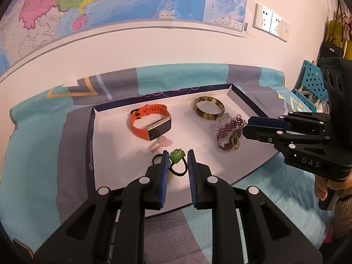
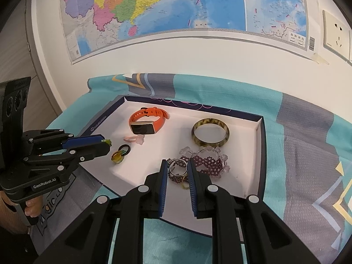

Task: Organize jewelry
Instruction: 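Lower the green ring and silver ring into the tray with both tools, then open both tools to release the green ring and silver ring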

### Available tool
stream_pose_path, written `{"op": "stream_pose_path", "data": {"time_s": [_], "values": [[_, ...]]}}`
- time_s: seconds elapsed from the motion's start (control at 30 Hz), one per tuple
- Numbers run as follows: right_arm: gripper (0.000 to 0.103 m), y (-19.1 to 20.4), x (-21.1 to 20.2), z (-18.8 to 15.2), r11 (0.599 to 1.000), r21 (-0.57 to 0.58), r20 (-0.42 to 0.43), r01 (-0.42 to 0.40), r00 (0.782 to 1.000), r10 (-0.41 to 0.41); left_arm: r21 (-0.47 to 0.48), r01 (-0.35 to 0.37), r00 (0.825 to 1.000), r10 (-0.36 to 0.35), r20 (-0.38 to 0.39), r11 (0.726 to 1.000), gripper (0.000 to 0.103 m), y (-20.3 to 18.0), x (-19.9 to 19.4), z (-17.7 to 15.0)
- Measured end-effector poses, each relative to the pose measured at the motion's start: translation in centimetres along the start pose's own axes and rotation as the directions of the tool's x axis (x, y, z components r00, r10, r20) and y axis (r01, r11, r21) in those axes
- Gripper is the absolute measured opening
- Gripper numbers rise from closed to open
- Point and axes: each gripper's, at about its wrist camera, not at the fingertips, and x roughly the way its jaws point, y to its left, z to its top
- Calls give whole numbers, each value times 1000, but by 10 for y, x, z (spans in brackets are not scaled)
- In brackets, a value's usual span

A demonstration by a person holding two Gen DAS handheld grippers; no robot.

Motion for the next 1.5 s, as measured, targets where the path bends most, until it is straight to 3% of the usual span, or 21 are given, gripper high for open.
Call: {"op": "stream_pose_path", "data": {"time_s": [1.5], "values": [[17, -18, 34, 9, 999, 34, -63, 42, 997, -40, -43, -44, 998, 41, -56, 998, 18, 17, 33, 10]]}}
